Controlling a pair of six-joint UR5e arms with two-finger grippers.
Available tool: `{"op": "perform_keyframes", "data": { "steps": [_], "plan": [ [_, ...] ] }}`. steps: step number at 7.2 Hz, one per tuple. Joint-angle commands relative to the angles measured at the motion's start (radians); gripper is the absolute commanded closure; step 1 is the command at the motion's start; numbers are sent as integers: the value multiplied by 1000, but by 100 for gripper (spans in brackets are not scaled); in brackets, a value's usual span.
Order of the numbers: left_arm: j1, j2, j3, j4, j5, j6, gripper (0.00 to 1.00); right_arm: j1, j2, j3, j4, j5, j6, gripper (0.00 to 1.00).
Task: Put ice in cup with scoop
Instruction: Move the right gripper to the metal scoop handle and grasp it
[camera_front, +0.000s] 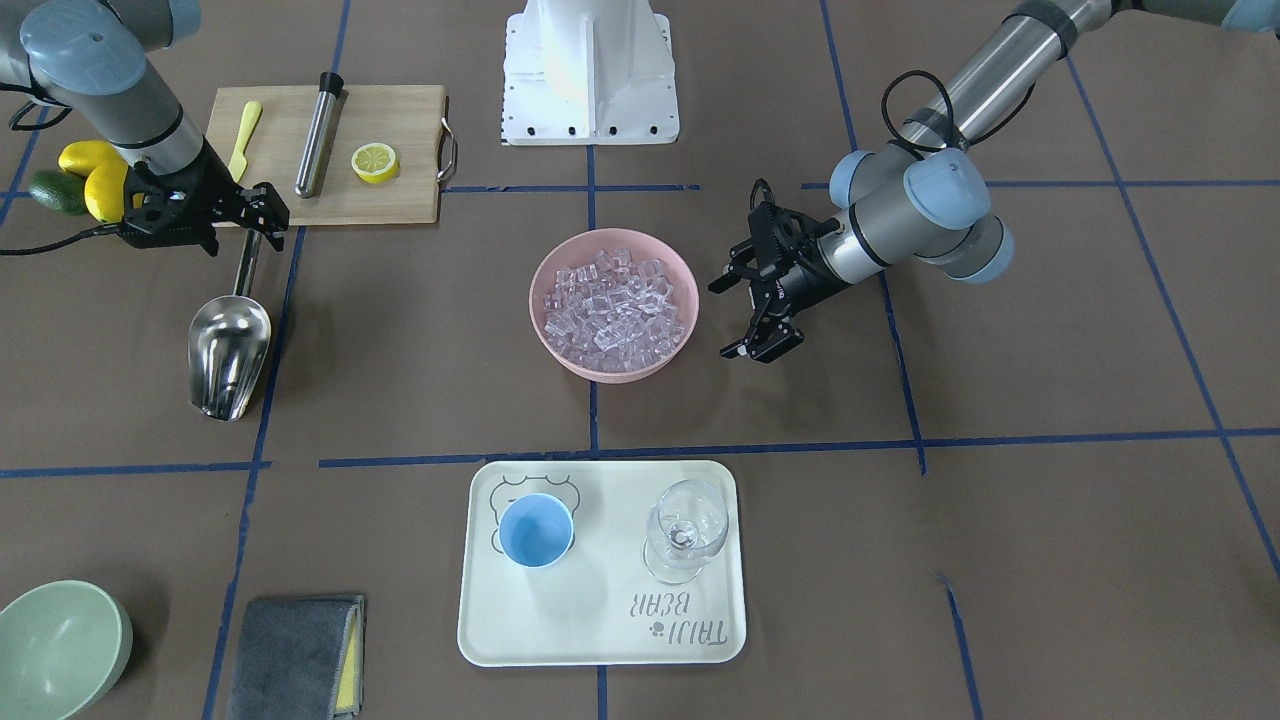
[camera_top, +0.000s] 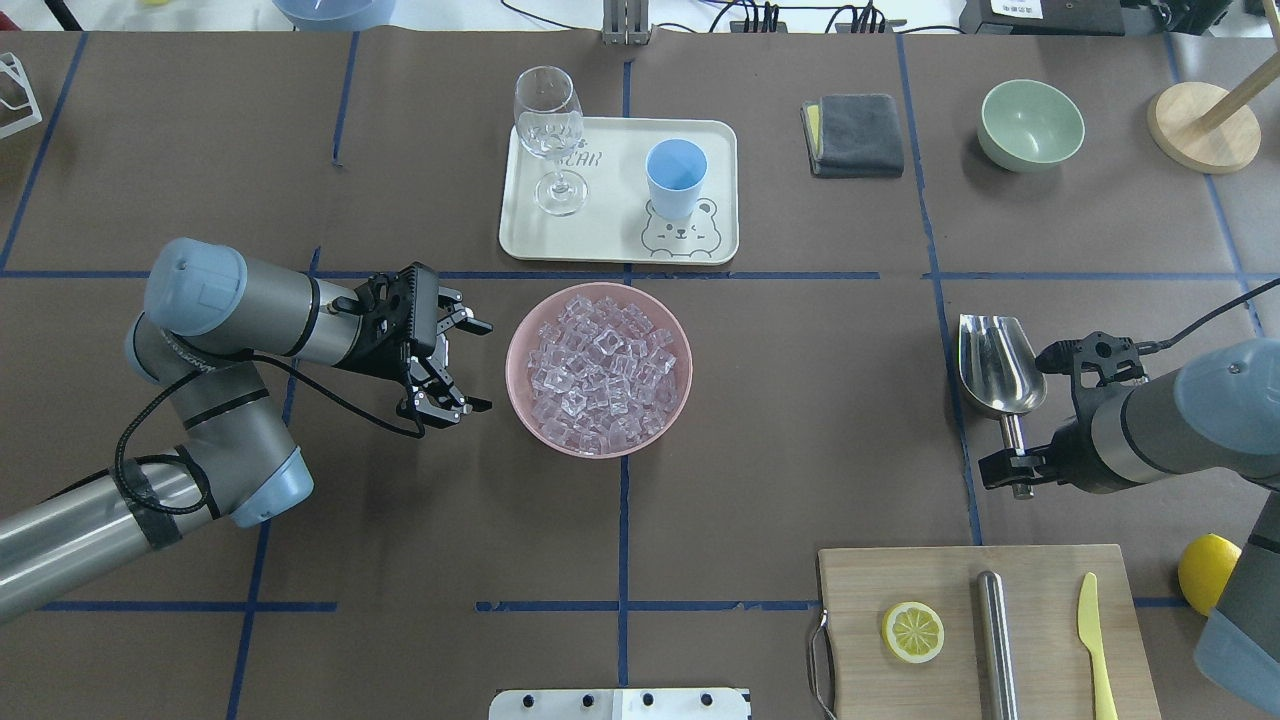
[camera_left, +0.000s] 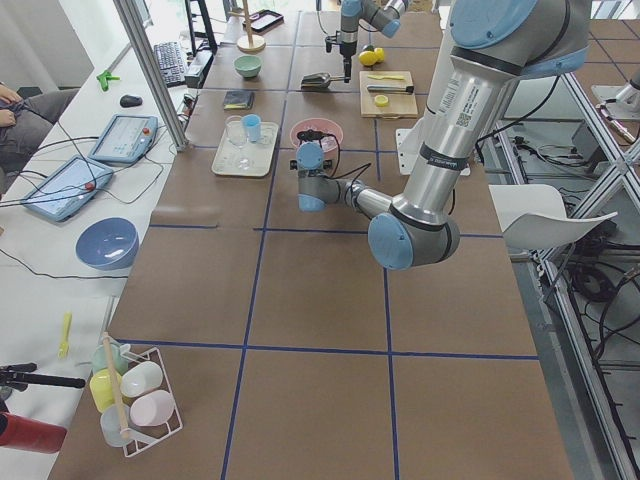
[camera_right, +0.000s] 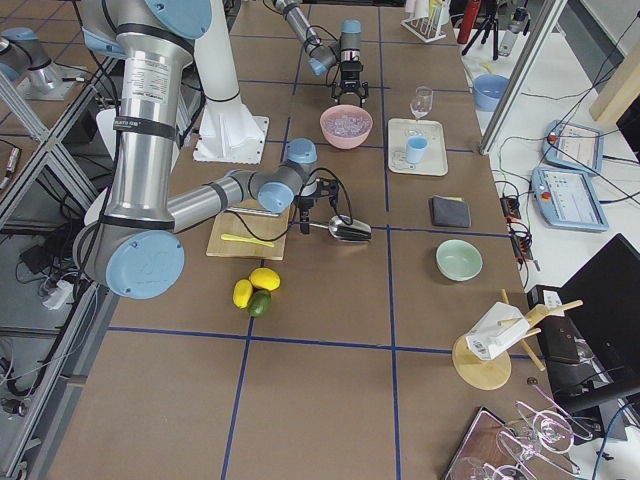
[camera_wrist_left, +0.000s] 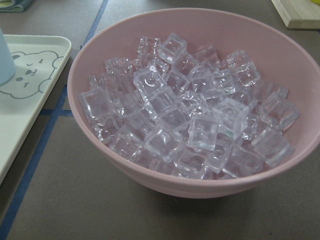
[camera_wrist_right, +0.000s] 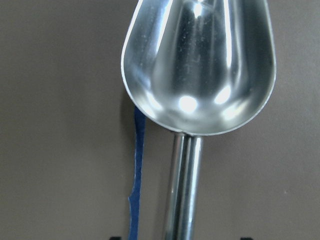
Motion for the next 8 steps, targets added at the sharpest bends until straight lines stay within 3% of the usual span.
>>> {"op": "perform_keyframes", "data": {
  "steps": [1, 3, 4, 5, 8],
  "plan": [
    [0, -1, 0, 0, 2, 0, 0, -14, 5, -13, -7, 7, -1, 34],
    [2, 0, 0, 0, 2, 0, 0, -29, 8, -14, -14, 10, -2, 57],
    [2, 0, 0, 0, 2, 0, 0, -31, 6, -13, -20, 5, -2, 96],
    [5, 0, 0, -1, 2, 0, 0, -31, 2, -10, -20, -5, -2, 100],
    [5, 0, 0, -2, 2, 0, 0, -22, -3, 24, -23, 7, -45, 100]
  ]
}}
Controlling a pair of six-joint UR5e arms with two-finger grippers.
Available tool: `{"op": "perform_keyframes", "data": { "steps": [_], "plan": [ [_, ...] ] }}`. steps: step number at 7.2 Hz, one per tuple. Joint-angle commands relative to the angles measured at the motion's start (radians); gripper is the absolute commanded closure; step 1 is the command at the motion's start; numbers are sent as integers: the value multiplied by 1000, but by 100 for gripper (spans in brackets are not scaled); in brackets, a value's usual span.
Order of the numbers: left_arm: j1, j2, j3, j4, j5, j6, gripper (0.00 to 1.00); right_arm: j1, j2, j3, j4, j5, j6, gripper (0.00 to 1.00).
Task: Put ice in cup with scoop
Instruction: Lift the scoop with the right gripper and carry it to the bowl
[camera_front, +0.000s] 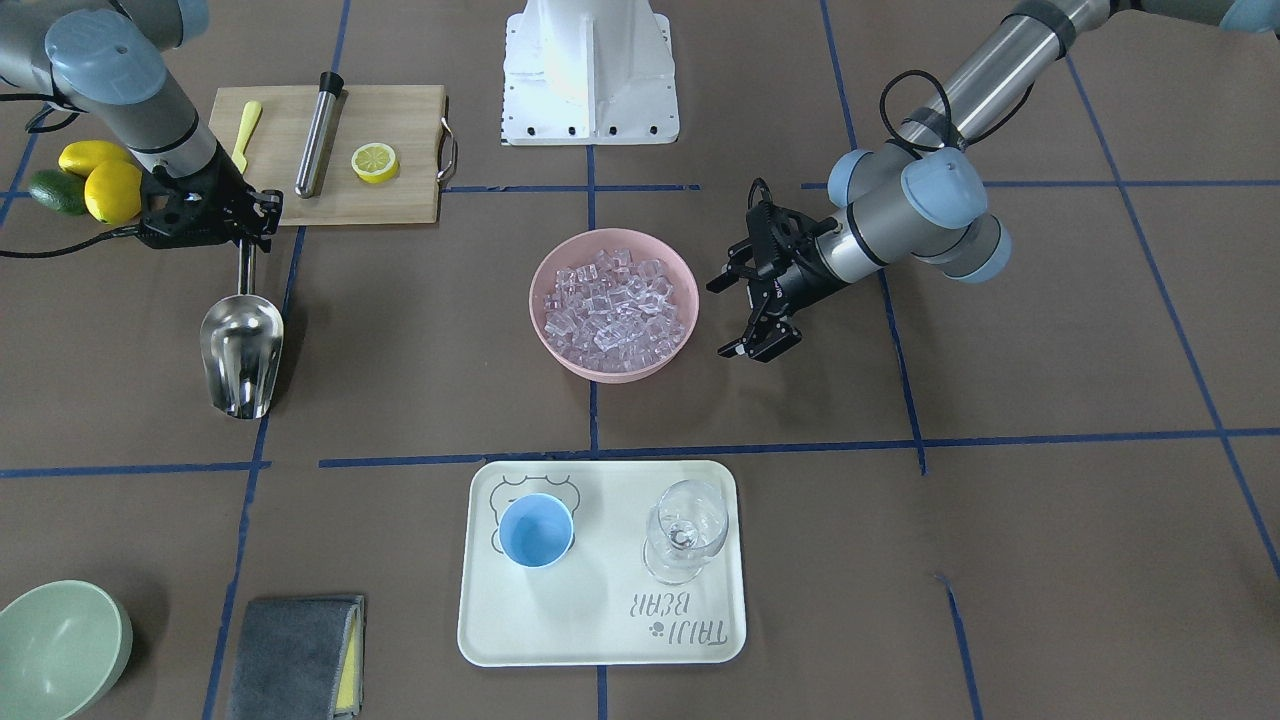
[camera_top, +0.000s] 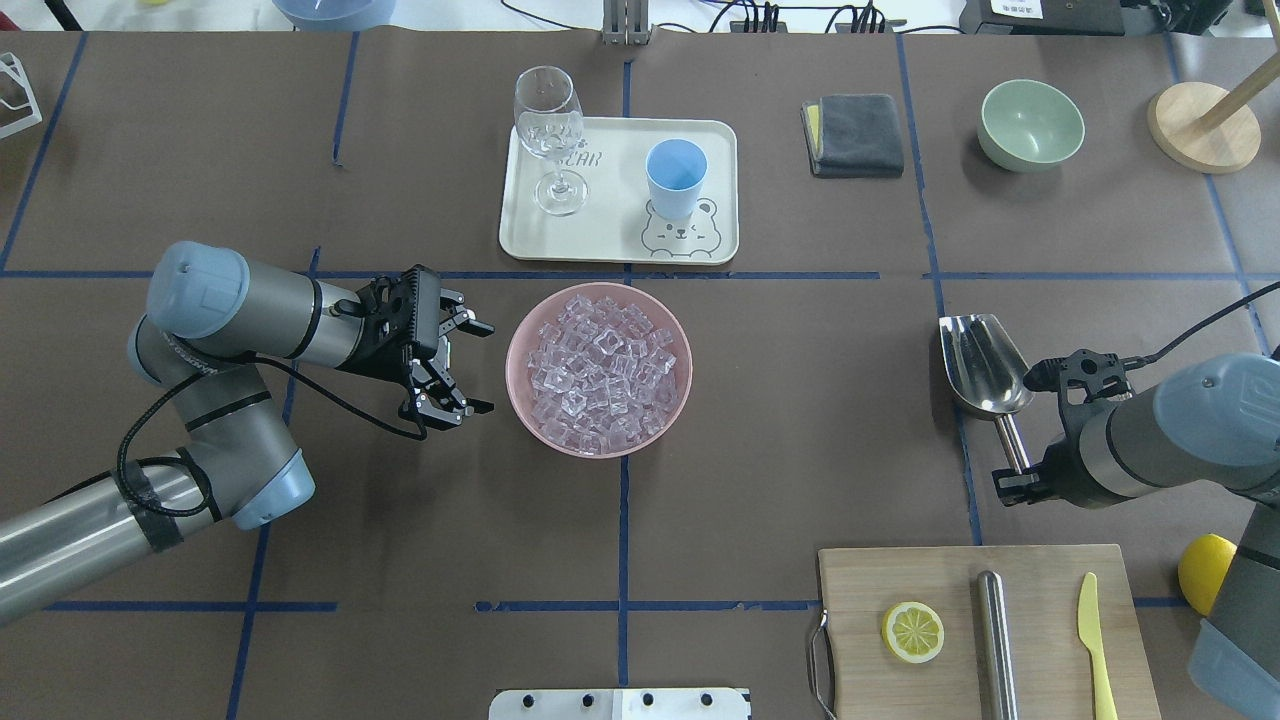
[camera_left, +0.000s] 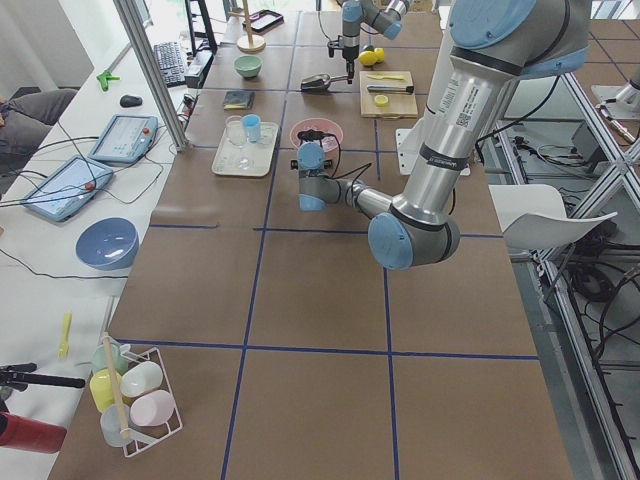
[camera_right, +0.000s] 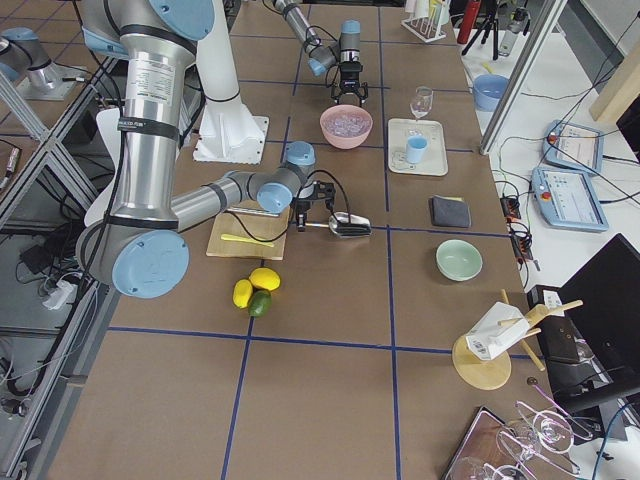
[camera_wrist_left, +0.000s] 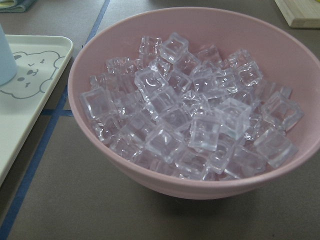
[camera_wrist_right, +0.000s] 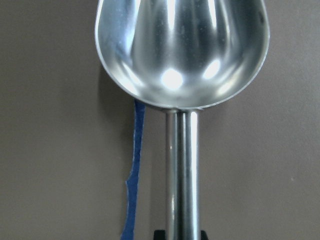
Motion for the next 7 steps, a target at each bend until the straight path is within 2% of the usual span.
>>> {"op": "perform_keyframes", "data": {
  "steps": [1, 3, 5, 6, 7],
  "plan": [
    [0, 1, 0, 0, 0, 0, 0, 15, 0, 59, -41, 6, -82, 100],
    [0, 1, 0, -2, 0, 0, 0, 42, 1, 155, -141, -8, -318, 100],
    [0, 1, 0, -2, 0, 0, 0, 55, 15, 182, -143, -40, -585, 100],
    [0, 1, 0, -2, 0, 0, 0, 56, 65, 182, -187, -42, -678, 100],
    [0, 1, 0, -2, 0, 0, 0, 67, 164, 185, -318, -42, -757, 100]
  ]
}}
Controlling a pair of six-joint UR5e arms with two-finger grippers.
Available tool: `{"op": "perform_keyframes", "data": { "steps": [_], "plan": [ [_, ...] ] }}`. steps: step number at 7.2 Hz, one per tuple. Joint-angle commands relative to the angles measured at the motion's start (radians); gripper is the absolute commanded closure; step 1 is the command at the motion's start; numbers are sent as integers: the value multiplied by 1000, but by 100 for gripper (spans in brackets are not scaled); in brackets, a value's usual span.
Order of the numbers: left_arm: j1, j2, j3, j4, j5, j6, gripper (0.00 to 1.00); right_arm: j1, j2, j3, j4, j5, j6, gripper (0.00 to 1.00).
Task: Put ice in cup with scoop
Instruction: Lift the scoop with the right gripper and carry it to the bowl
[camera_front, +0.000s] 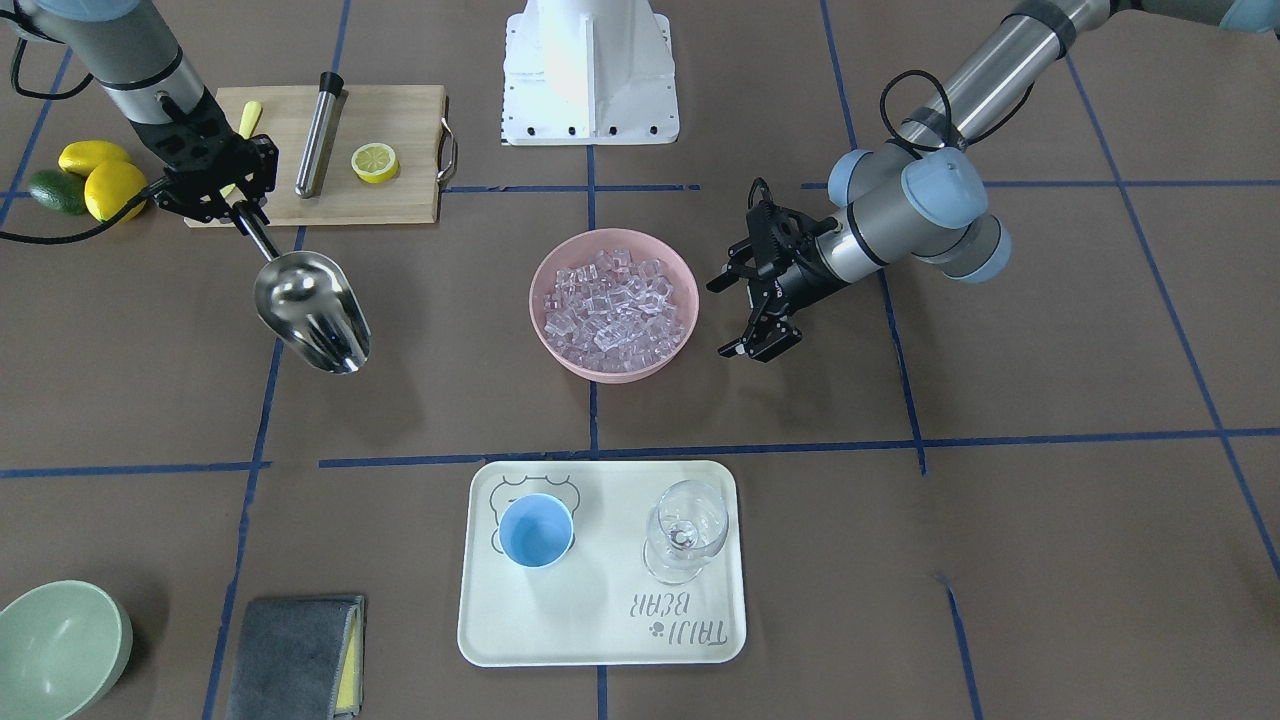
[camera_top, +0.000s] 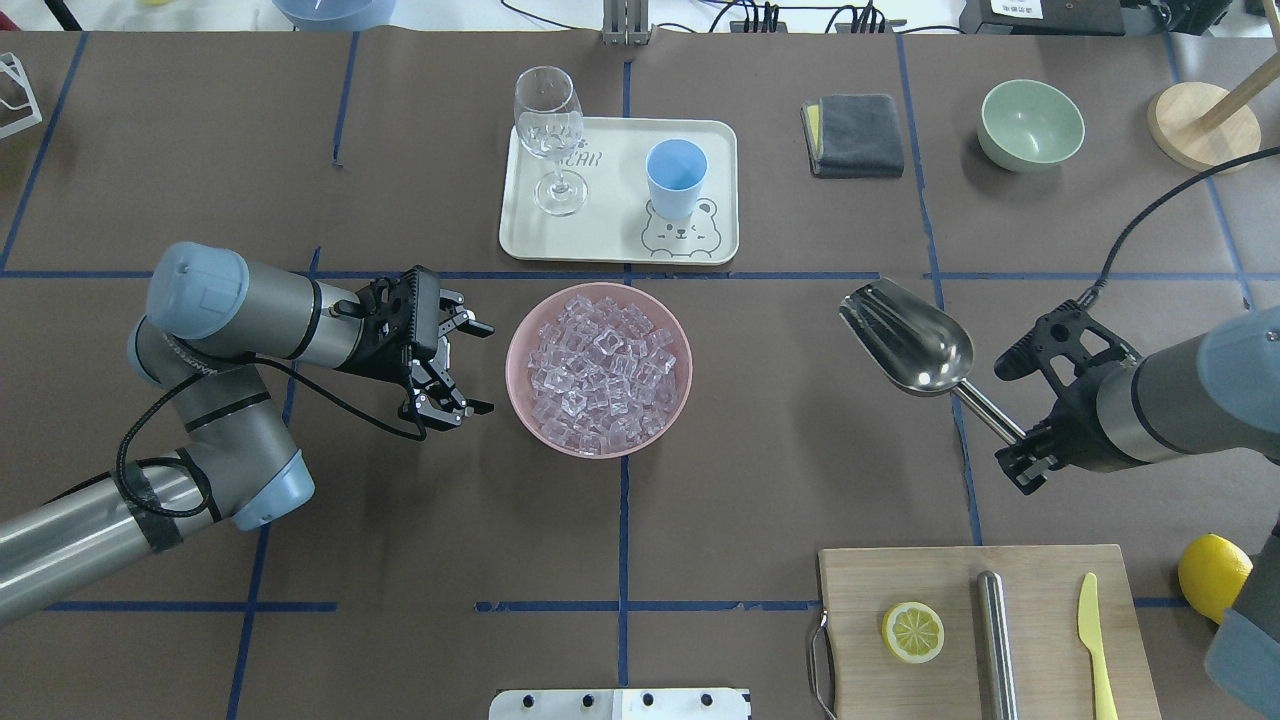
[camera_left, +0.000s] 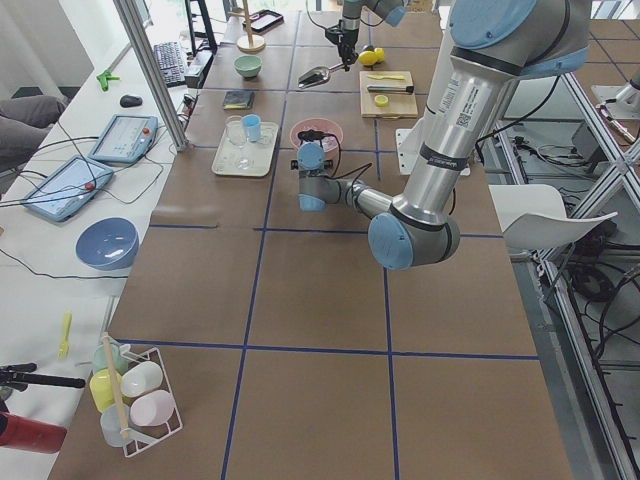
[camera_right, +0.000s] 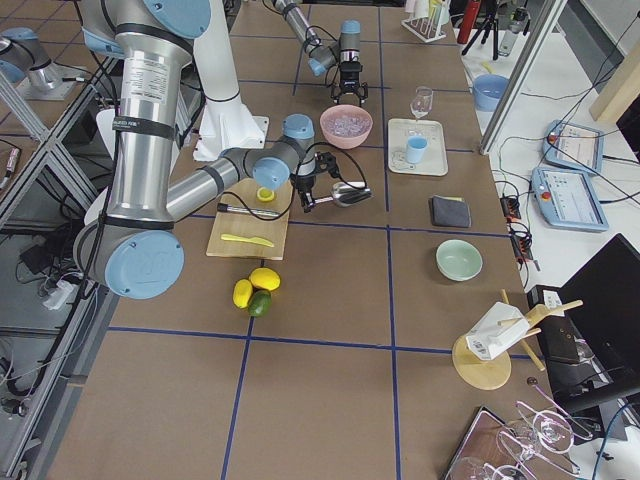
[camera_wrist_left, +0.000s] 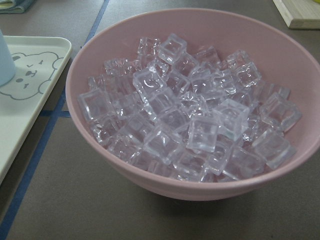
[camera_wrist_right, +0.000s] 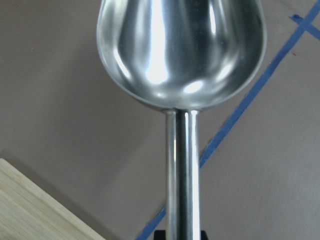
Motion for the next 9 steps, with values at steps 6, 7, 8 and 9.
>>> {"op": "perform_keyframes", "data": {
  "steps": [6, 7, 8, 9],
  "plan": [
    [2, 0, 2, 1, 0, -2, 0, -37, 709, 26, -990, -3, -250, 100],
    [8, -2, 2, 2, 0, -2, 0, -61, 730, 26, -1034, -5, -250, 100],
    [15, -5, 2, 2, 0, -6, 0, -72, 734, 21, -1042, -5, -250, 100],
    [18, -18, 2, 2, 0, -32, 0, -79, 740, 12, -1043, -5, -250, 100]
  ]
}}
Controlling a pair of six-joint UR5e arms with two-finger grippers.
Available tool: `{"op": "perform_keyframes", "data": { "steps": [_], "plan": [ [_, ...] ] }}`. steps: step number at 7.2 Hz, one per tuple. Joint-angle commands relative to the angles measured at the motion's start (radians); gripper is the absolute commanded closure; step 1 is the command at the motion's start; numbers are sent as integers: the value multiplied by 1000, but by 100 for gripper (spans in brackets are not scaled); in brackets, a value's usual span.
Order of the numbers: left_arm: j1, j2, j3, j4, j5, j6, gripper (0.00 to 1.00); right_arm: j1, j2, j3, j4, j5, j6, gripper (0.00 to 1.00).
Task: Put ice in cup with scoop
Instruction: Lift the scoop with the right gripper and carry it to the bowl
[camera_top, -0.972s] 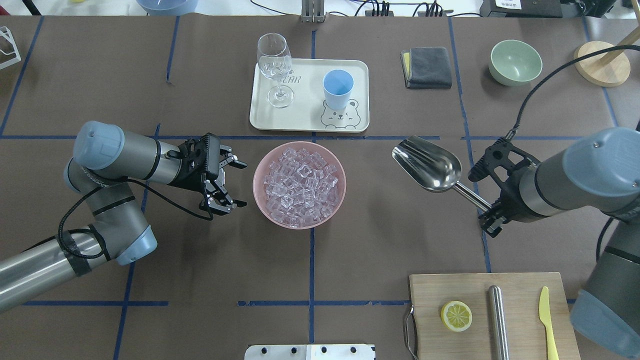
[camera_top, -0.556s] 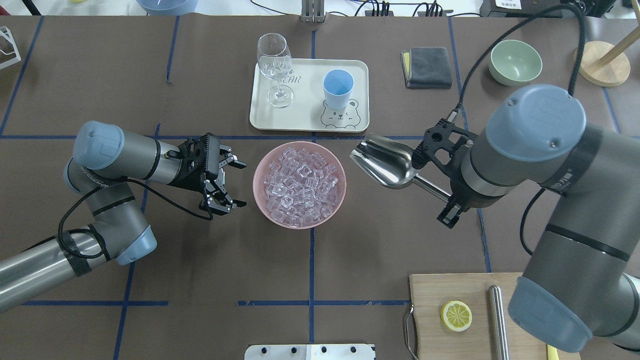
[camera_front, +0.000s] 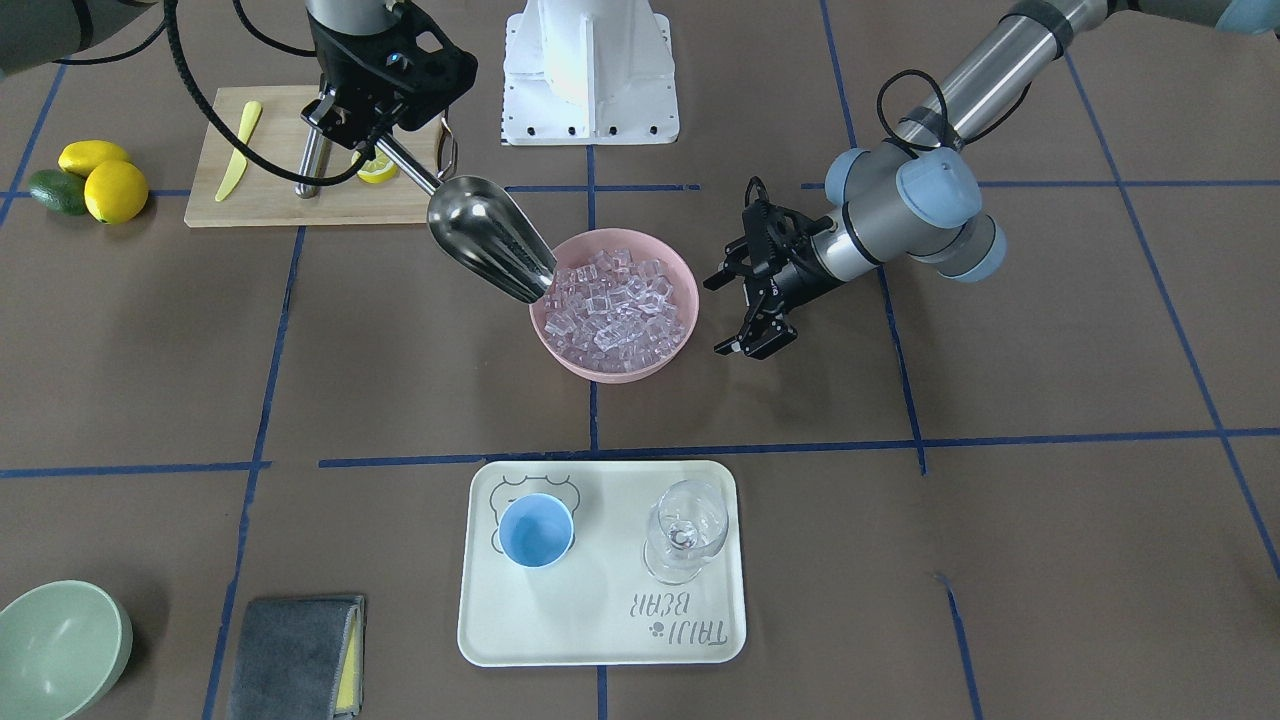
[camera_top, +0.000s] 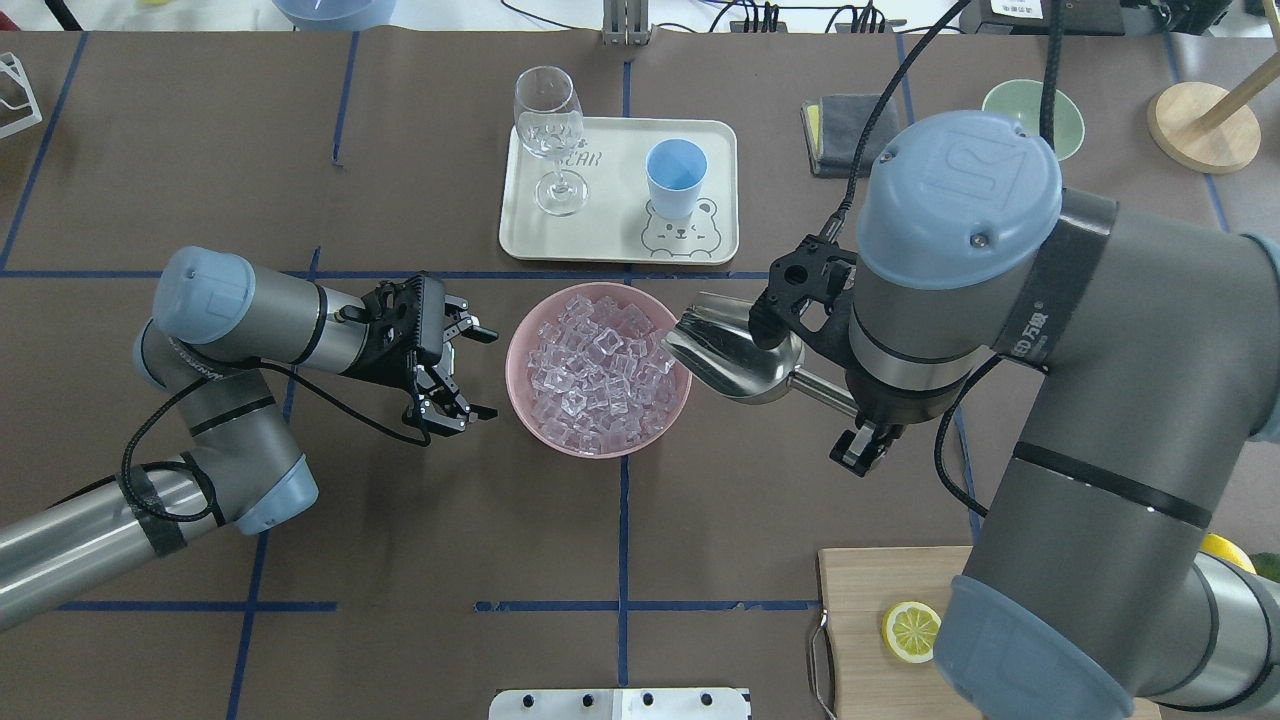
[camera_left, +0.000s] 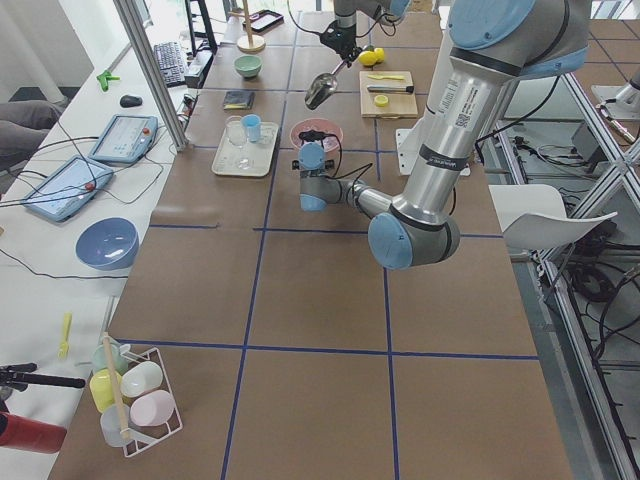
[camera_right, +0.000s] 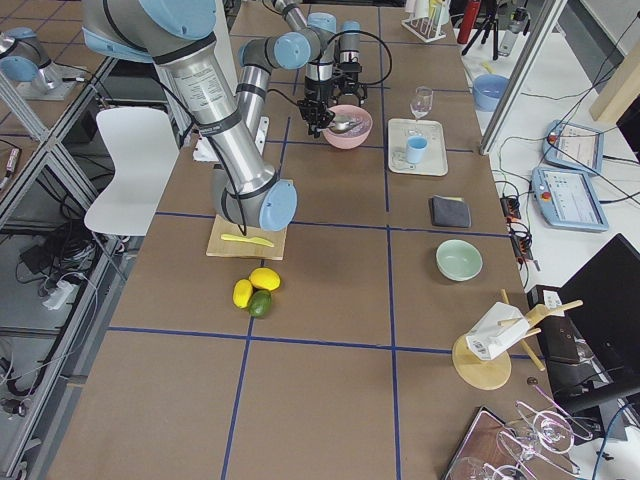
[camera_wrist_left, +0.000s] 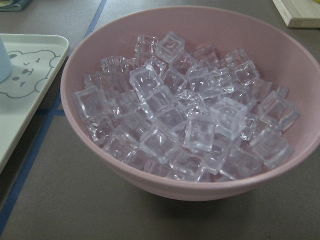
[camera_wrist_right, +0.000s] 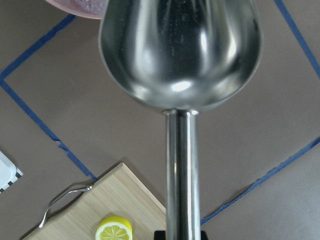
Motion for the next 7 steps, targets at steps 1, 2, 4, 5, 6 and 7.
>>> {"op": "perform_keyframes", "data": {
  "steps": [1, 2, 4, 5, 6, 7],
  "plan": [
    [12, -16, 0, 0, 2, -29, 0, -18, 42, -36, -39, 0, -1, 100],
    [13, -16, 0, 0, 2, -29, 0, -19, 119, -102, -112, 0, -5, 100],
    [15, -15, 0, 0, 2, -29, 0, -21, 200, -159, -247, 0, -74, 100],
    [17, -15, 2, 0, 2, -29, 0, -21, 239, -209, -279, 0, -117, 100],
    [17, -15, 0, 0, 0, -29, 0, -22, 301, -280, -312, 0, -145, 100],
    [17, -15, 0, 0, 2, -29, 0, -27, 338, -338, -316, 0, -147, 100]
  ]
}}
